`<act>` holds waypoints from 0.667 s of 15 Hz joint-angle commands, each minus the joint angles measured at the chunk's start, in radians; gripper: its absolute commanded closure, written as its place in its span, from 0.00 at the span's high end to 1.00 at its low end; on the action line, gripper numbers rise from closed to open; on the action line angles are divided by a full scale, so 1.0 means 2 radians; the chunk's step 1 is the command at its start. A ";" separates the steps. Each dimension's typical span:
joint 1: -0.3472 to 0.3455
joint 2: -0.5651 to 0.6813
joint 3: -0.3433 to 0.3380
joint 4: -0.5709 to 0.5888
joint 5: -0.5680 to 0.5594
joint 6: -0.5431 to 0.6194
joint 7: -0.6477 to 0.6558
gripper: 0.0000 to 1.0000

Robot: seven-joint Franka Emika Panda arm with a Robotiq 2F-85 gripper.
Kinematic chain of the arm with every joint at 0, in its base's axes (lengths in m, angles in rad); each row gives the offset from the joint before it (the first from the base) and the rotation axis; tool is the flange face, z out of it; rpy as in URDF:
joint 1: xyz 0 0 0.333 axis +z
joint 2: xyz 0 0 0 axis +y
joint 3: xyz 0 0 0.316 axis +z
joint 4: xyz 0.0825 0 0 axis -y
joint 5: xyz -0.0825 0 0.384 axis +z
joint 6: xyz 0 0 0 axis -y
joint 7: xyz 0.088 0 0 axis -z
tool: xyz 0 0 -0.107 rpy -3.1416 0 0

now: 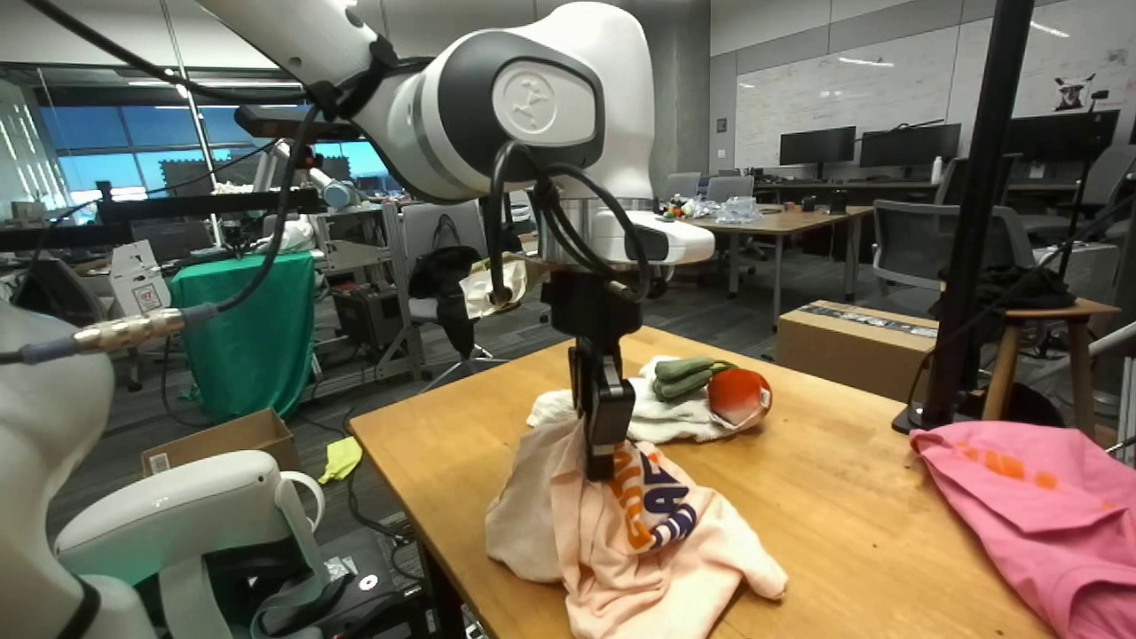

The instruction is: Separate the items on the table.

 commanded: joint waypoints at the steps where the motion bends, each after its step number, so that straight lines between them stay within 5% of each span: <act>1: -0.004 -0.016 0.000 -0.001 -0.005 0.001 0.004 0.54; 7: -0.009 -0.049 0.013 0.019 -0.037 -0.019 0.018 0.98; 10: -0.008 -0.077 0.023 0.033 -0.059 -0.023 0.024 1.00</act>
